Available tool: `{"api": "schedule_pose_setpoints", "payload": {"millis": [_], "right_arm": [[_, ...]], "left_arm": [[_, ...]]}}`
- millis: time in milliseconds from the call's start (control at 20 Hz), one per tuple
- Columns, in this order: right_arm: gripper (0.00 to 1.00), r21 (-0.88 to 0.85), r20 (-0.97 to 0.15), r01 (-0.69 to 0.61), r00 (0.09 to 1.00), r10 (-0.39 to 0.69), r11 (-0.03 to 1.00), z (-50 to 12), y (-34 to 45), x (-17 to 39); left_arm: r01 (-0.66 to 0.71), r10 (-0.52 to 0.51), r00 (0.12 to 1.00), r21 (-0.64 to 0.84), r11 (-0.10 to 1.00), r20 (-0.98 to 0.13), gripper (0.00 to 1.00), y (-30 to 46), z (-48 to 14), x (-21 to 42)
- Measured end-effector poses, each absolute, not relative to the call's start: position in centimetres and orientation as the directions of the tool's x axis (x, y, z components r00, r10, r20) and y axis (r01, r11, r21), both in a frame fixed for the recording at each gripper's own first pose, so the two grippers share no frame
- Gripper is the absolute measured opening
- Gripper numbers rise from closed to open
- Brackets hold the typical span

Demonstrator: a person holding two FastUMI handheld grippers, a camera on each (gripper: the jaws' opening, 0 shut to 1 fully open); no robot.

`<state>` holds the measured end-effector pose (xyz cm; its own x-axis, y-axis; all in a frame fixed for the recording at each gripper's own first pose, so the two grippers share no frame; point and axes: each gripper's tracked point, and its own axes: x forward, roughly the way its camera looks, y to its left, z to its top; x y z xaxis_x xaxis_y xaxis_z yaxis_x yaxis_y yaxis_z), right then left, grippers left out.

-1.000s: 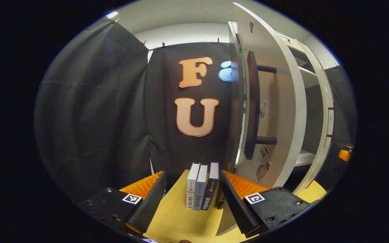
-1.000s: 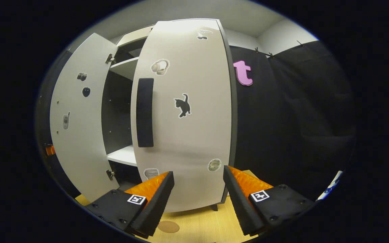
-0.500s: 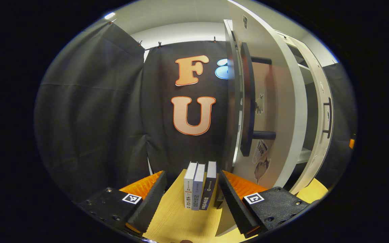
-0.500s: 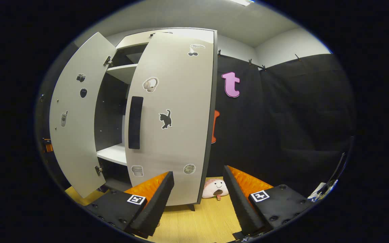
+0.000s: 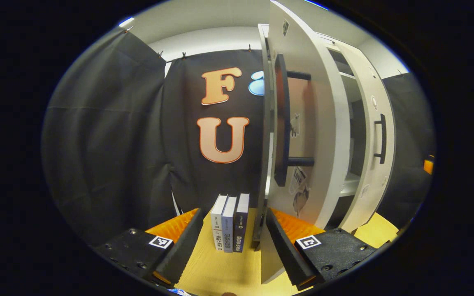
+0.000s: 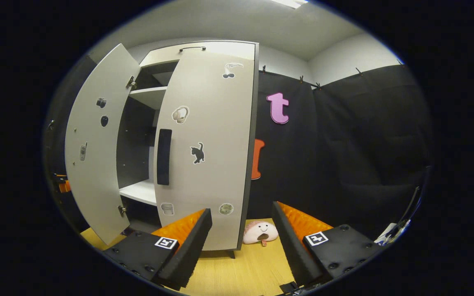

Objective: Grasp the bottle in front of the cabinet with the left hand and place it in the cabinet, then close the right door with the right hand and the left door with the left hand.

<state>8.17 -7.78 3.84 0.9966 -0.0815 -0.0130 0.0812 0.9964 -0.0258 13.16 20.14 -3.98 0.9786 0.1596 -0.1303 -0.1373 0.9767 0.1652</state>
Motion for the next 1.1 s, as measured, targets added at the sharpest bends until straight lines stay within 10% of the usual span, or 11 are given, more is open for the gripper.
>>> {"api": "schedule_pose_setpoints", "payload": {"millis": [1100], "right_arm": [[0.89, -0.025, -0.017, 0.154, 0.988, -0.155, 0.988, 2.3, -11.3, 6.7]], "left_arm": [[0.152, -0.139, 0.971, 0.058, 0.987, -0.195, 0.92, 4.6, -8.1, 20.9]]}}
